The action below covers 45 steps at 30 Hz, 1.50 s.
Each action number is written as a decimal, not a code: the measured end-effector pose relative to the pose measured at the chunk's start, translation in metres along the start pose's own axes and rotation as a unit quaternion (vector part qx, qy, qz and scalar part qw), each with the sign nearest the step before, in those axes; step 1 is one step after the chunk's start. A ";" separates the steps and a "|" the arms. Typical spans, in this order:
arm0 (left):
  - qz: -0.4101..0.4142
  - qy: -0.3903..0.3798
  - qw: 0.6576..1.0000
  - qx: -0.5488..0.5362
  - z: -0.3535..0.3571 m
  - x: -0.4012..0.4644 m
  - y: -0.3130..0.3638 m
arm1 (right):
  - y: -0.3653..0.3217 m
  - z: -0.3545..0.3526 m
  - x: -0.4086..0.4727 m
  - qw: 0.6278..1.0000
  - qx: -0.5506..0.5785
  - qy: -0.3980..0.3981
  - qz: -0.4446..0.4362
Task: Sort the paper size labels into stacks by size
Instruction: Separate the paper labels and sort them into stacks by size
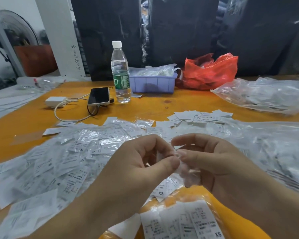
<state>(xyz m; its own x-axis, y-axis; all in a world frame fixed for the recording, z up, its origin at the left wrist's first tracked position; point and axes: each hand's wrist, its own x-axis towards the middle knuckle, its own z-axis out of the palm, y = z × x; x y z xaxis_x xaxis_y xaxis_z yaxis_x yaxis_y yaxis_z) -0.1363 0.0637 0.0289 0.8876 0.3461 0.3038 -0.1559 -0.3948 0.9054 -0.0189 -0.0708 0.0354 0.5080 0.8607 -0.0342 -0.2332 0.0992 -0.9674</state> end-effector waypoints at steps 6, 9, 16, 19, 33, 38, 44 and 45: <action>-0.012 -0.007 1.000 0.008 0.001 -0.002 -0.002 | 0.001 -0.006 0.003 0.999 0.036 -0.006 -0.003; -0.005 0.008 1.000 0.006 -0.001 -0.001 -0.002 | 0.000 -0.006 0.003 0.999 0.034 0.006 -0.015; -0.060 0.074 0.988 -0.124 -0.013 0.003 -0.003 | -0.004 -0.006 0.001 0.999 0.037 0.022 -0.027; -0.068 0.077 0.988 -0.119 -0.013 0.004 0.000 | -0.001 -0.004 0.001 0.998 0.046 0.017 -0.030; -0.071 0.025 0.997 -0.036 -0.007 0.003 -0.005 | -0.001 -0.001 -0.001 0.997 0.022 0.030 -0.064; -0.086 0.007 0.996 -0.022 -0.005 0.003 -0.005 | -0.002 0.000 -0.003 0.994 0.017 0.051 -0.092; -0.089 0.023 0.996 -0.022 -0.005 0.001 -0.004 | -0.004 0.002 -0.002 0.987 0.052 0.079 -0.132; -0.089 0.025 0.995 -0.022 -0.005 0.001 -0.004 | -0.005 0.002 -0.002 0.986 0.054 0.082 -0.135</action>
<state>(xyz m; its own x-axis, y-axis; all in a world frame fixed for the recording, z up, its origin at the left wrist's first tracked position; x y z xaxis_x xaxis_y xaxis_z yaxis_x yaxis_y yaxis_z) -0.1367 0.0697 0.0275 0.8802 0.4501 0.1503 -0.0171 -0.2864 0.9579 -0.0209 -0.0721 0.0404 0.6890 0.7041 0.1721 -0.1540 0.3742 -0.9145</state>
